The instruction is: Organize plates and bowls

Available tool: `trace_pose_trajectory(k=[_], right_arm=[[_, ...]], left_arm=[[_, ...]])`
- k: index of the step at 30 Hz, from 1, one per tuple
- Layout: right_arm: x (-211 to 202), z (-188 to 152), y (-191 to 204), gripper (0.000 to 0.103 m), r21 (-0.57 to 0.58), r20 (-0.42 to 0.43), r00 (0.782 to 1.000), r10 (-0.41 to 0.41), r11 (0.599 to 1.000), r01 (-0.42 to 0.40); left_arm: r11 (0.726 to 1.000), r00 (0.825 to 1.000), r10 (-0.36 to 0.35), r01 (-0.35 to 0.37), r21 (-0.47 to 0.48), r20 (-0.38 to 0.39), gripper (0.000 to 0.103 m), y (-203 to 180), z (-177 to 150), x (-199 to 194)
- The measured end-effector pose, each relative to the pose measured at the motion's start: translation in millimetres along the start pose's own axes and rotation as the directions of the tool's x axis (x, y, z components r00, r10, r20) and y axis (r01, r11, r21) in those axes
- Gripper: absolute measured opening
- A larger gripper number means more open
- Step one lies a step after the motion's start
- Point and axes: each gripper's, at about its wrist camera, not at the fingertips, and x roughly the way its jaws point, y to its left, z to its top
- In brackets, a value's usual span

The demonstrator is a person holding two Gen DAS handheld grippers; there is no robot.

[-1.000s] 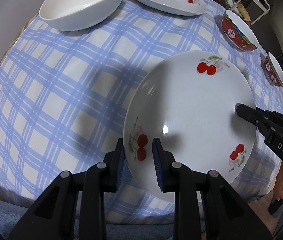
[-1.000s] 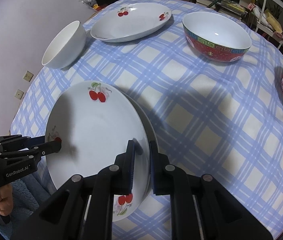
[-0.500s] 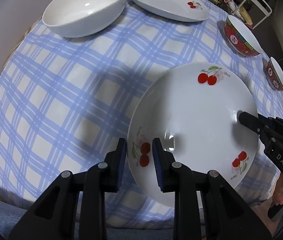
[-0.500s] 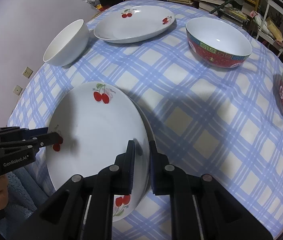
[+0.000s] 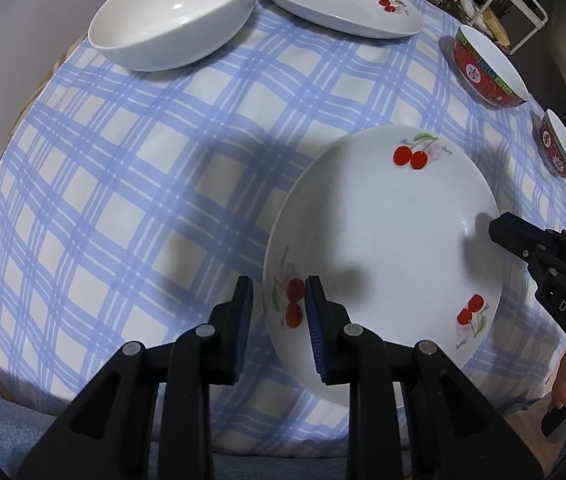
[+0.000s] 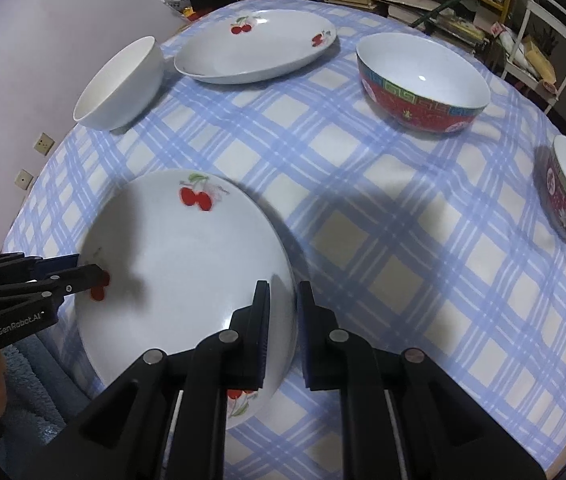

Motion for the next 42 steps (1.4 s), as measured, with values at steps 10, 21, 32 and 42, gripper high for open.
trace_pose_trajectory(k=[10,21,32,42], right_arm=[[-17,7,4,0.015,-0.020,0.047,0.999,0.015,1.000,-0.014],[-42,62,12,0.072,-0.115,0.194,0.980,-0.047,0.991,0.071],[-15,160,-26,0.093,0.009,0.252,0.966,-0.054,0.999,0.054],[14,216,-50,0.093,0.106,0.225,0.974,-0.005,0.994,-0.019]], left_arm=[[1.000,0.995,0.013,-0.011,-0.016,0.101,0.027,-6,3,-26],[0.998,0.952,0.029,-0.042,0.038,0.304,0.061,-3,77,-92],[0.999,0.962,0.035,-0.035,-0.006,0.270,0.082,17,195,-69],[0.998,0.984,0.002,0.009,-0.062,0.177,0.082,34,266,-23]])
